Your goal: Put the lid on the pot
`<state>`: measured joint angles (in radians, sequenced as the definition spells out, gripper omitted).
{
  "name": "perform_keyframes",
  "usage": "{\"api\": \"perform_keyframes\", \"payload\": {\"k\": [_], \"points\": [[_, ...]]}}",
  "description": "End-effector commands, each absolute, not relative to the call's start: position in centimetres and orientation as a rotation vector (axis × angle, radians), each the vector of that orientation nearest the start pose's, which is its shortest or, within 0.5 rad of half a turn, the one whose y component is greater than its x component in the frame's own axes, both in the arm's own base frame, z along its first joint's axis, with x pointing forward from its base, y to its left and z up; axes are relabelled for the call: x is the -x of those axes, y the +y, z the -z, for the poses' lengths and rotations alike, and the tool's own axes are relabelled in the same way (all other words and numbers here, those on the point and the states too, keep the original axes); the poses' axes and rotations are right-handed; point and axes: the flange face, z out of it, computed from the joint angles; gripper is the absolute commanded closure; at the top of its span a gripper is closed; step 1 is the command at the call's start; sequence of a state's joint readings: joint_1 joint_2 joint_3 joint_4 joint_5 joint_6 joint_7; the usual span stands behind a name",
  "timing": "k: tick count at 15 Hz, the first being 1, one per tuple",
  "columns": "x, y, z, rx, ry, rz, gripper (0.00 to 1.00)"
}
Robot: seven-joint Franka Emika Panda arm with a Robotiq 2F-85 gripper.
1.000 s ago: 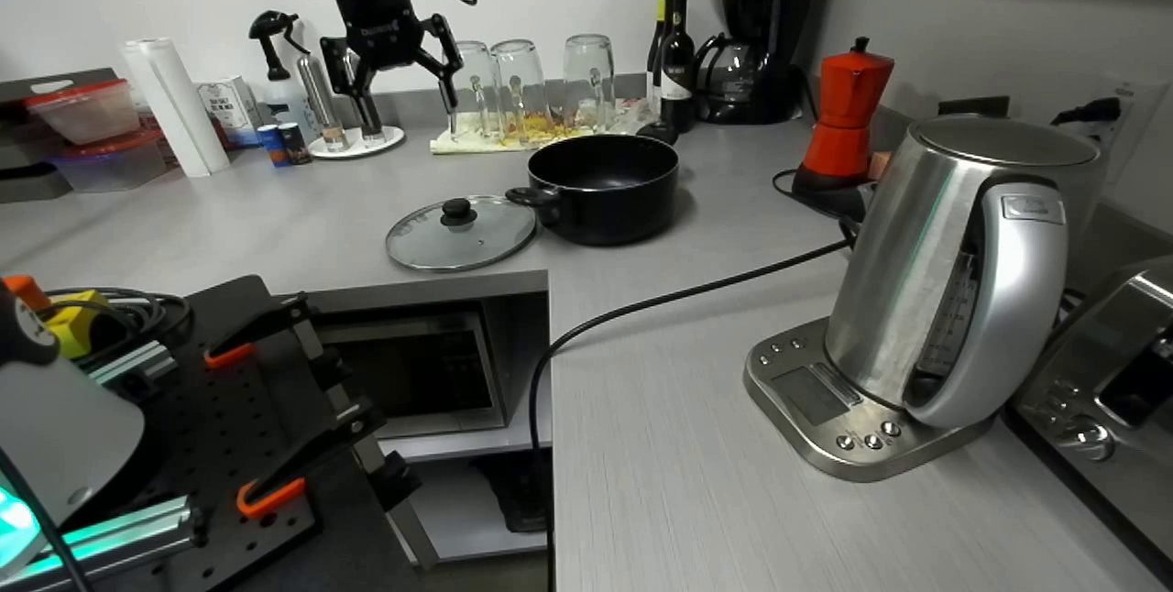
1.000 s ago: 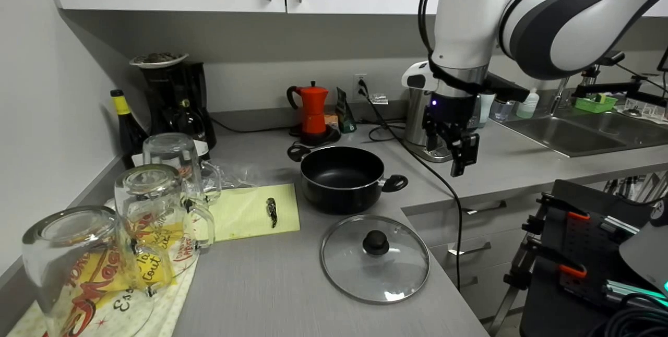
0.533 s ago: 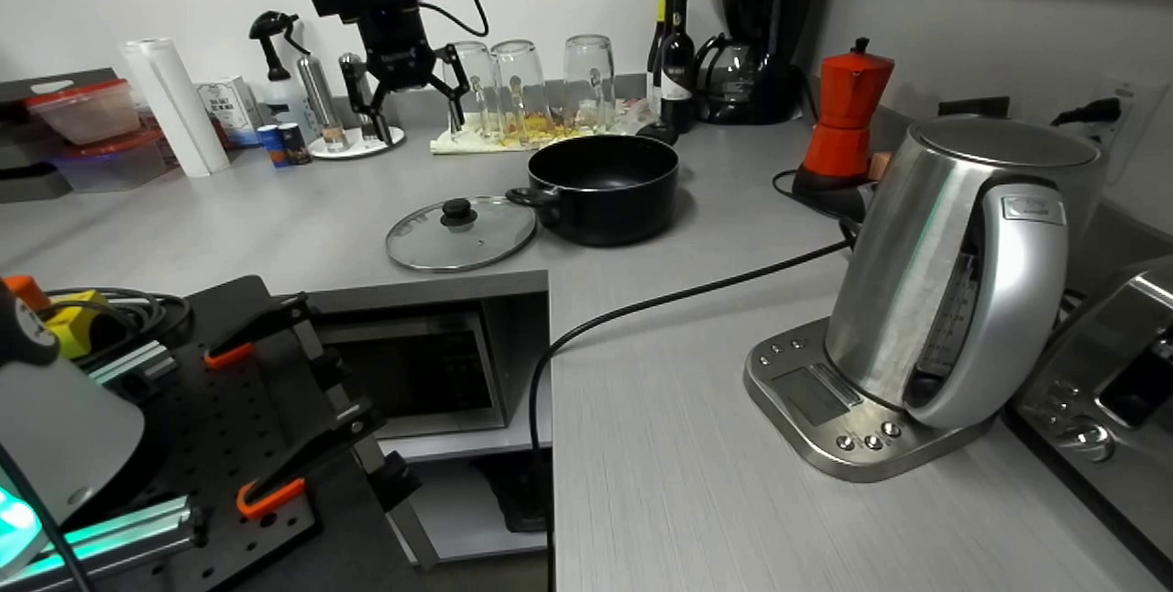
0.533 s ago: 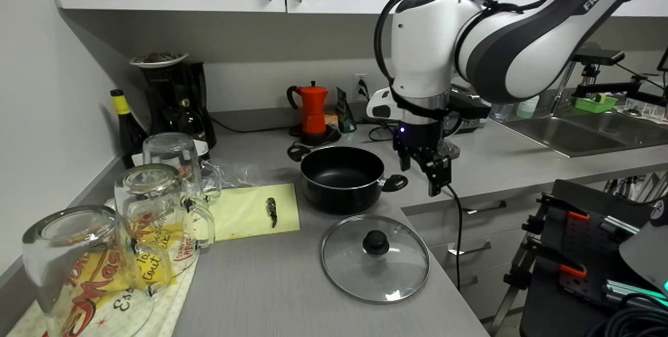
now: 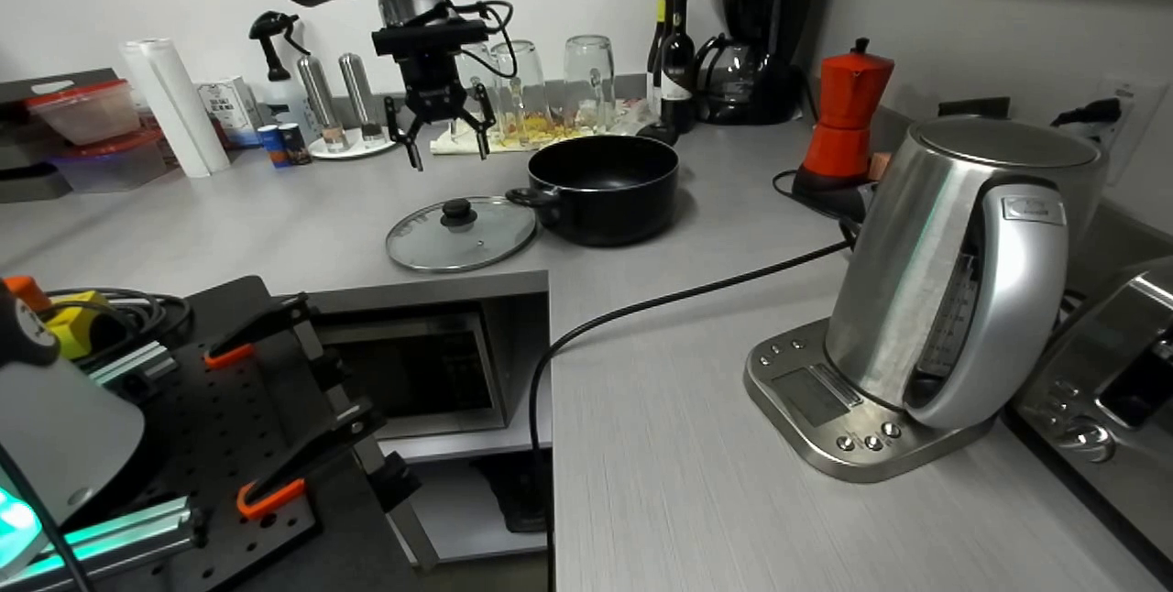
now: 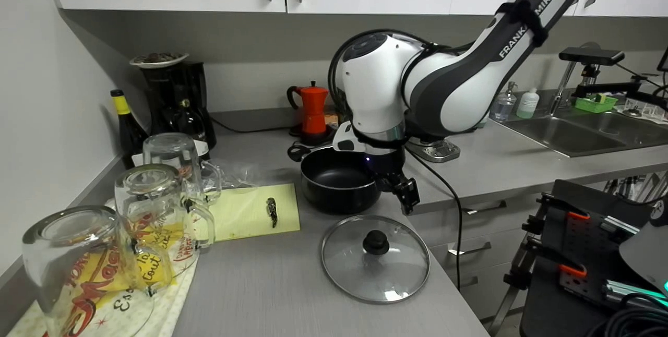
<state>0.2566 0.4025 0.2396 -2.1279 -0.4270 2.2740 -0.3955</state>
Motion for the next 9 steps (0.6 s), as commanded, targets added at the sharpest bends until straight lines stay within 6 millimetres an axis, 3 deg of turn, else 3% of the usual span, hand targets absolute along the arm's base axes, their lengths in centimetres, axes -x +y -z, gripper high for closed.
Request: {"api": "perform_keyframes", "payload": {"k": [1, 9], "points": [[-50.6, 26.9, -18.1, 2.711, -1.943, -0.393, 0.00], [-52.5, 28.1, -13.9, 2.691, -1.975, -0.406, 0.00]]}}
